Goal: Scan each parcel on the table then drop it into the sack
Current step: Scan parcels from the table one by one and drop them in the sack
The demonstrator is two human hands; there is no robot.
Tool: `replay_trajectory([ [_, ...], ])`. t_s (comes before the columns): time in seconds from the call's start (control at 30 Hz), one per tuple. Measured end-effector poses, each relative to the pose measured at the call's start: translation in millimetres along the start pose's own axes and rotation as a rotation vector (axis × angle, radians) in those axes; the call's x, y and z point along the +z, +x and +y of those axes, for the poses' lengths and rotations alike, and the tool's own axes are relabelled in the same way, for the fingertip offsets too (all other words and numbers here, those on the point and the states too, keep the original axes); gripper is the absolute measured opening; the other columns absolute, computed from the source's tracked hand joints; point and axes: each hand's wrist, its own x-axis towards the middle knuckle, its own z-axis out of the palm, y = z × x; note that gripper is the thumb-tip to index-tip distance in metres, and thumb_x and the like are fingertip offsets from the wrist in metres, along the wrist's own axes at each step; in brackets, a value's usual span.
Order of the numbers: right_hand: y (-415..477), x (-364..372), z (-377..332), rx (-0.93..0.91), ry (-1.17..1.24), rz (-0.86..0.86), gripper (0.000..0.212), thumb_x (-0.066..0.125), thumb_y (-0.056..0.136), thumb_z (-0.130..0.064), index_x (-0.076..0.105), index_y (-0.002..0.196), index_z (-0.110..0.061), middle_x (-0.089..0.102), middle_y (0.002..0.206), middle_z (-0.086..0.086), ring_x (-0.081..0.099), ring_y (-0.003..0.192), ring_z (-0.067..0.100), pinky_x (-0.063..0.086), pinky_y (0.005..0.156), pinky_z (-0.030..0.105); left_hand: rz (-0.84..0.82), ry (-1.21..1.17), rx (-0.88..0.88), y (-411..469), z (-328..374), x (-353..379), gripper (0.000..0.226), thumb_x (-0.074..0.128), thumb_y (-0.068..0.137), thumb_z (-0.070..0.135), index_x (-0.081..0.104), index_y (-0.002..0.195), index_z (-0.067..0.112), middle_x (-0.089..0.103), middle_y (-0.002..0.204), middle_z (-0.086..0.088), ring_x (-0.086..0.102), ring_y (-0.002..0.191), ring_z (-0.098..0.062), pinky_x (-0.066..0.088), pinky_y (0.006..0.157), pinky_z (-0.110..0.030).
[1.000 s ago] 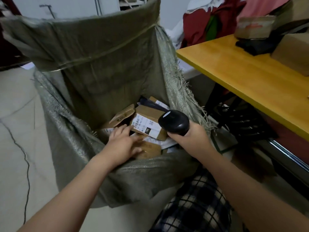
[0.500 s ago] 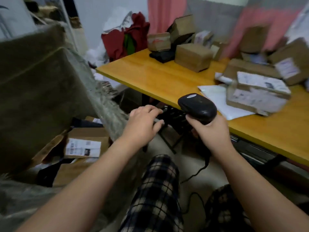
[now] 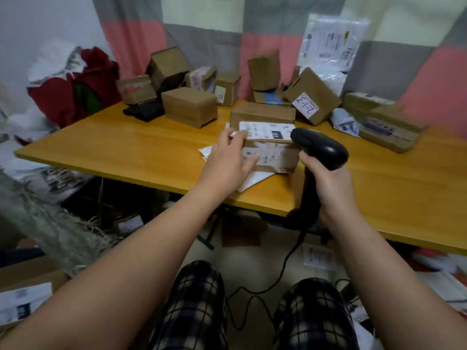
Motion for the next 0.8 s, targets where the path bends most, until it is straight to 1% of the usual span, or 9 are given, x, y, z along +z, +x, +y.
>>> replay_trajectory([
  [0.1,14,5,-9,0.061,0.132,-0.004,0.016,0.073,0.083,-0.024,0.063,0.09,-0.033,0.067,0.089,-0.016,0.063,0.08,-0.005,0.046,0.066,0.015,-0.053,-0.257,-0.215,8,0,2,0.078,0.054,0.093,0.047,0.015,0.152,0.016,0.03,0.152,-0.007,0.035,0.137,-0.024,0.033,0.104,-0.031],
  [0.2,22,12,-15,0.15,0.195,-0.043,0.014,0.072,0.084,-0.025,0.065,0.095,-0.028,0.071,0.079,-0.015,0.067,0.074,-0.001,0.048,0.058,0.014,-0.154,-0.443,-0.342,13,-2,5,0.071,0.042,0.094,0.058,0.029,0.15,0.017,0.045,0.145,-0.002,0.044,0.131,-0.019,0.035,0.098,-0.027],
  [0.27,20,15,-15,0.158,0.207,-0.063,0.015,0.072,0.084,-0.025,0.066,0.098,-0.026,0.073,0.076,-0.013,0.069,0.076,0.003,0.049,0.058,0.014,-0.112,-0.577,-0.401,11,0,3,0.065,0.037,0.094,0.061,0.04,0.143,0.019,0.053,0.136,0.001,0.053,0.117,-0.013,0.039,0.089,-0.024],
  [0.37,12,17,-13,0.086,0.238,-0.092,0.017,0.072,0.084,-0.02,0.066,0.098,-0.027,0.073,0.077,-0.016,0.069,0.075,-0.003,0.051,0.06,0.013,-0.012,-0.784,-0.403,12,-3,-4,0.058,0.042,0.094,0.057,0.03,0.143,0.027,0.052,0.12,0.009,0.05,0.089,0.006,0.04,0.069,-0.016],
  [0.5,-10,29,-3,-0.048,0.084,-0.259,0.023,0.071,0.084,-0.017,0.063,0.096,-0.035,0.07,0.093,-0.017,0.063,0.089,-0.011,0.047,0.068,0.005,0.036,-0.875,-0.401,14,-7,-22,0.065,0.065,0.064,0.076,0.034,0.119,0.06,0.046,0.133,0.003,0.05,0.119,-0.018,0.05,0.093,-0.045],
  [0.6,-24,40,4,-0.098,0.012,-0.293,0.032,0.074,0.081,-0.018,0.062,0.104,-0.036,0.068,0.103,-0.015,0.062,0.099,-0.007,0.049,0.079,0.009,0.163,-0.728,-0.282,14,-12,-36,0.051,0.071,0.077,0.048,0.036,0.115,0.048,0.039,0.13,-0.003,0.041,0.122,-0.016,0.042,0.102,-0.037],
  [0.67,-27,43,4,-0.158,-0.056,-0.262,0.033,0.076,0.079,-0.022,0.063,0.107,-0.033,0.068,0.102,-0.016,0.062,0.098,-0.008,0.05,0.08,0.01,0.228,-0.707,-0.149,11,-21,-49,0.059,0.075,0.08,0.029,0.032,0.121,0.032,0.044,0.123,0.001,0.049,0.113,-0.005,0.047,0.094,-0.024],
  [0.73,-29,43,4,-0.186,-0.161,-0.25,0.034,0.077,0.073,-0.038,0.066,0.104,-0.031,0.07,0.096,-0.012,0.065,0.095,-0.001,0.053,0.08,0.018,0.173,-0.67,-0.084,5,-34,-60,0.059,0.075,0.082,0.017,0.032,0.122,0.024,0.049,0.114,0.008,0.055,0.101,0.002,0.05,0.079,-0.013],
  [0.8,-32,42,3,-0.166,-0.237,-0.246,0.048,0.074,0.065,-0.052,0.07,0.103,-0.024,0.072,0.089,-0.001,0.069,0.087,0.013,0.056,0.077,0.03,0.117,-0.584,-0.085,-2,-50,-64,0.053,0.074,0.083,0.018,0.038,0.121,0.027,0.052,0.113,0.011,0.055,0.104,-0.002,0.05,0.083,-0.016],
])
